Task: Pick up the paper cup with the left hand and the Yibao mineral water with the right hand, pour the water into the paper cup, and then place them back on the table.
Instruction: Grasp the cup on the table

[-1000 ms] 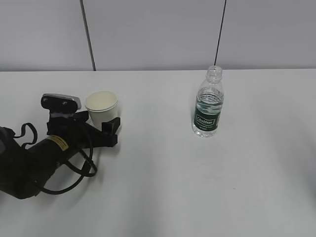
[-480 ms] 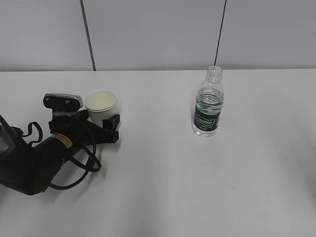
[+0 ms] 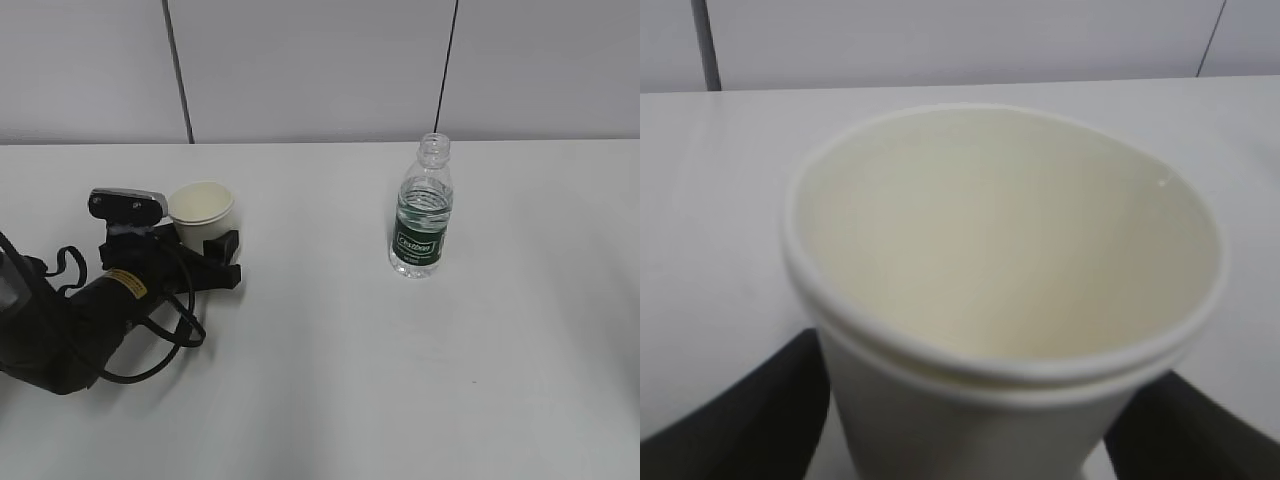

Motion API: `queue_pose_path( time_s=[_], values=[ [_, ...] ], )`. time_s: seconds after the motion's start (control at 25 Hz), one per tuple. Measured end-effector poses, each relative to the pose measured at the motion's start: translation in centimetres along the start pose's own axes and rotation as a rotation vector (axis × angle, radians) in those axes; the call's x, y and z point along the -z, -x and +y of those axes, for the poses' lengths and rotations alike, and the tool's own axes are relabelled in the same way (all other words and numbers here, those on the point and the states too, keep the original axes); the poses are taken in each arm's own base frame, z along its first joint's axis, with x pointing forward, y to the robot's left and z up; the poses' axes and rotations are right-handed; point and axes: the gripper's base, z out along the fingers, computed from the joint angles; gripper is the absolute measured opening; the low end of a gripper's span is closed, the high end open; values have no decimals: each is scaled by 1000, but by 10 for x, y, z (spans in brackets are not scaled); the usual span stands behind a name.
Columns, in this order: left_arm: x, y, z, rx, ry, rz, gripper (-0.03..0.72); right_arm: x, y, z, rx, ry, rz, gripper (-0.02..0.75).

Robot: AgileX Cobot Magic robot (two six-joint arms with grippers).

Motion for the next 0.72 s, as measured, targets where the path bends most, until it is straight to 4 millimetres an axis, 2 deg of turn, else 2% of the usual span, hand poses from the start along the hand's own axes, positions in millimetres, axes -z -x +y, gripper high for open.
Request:
queue_pose_path(
  time_s=[0.2, 0.48, 0.72],
  values=[
    [0, 0, 0, 0, 0, 0, 456, 0, 0, 0, 0, 0, 0, 585],
    [0, 0, 0, 0, 0, -1, 443, -1, -1, 0, 0, 0, 8, 585],
    [0, 0, 0, 0, 0, -1, 443, -21, -15, -1, -9, -6, 114, 585]
  ],
)
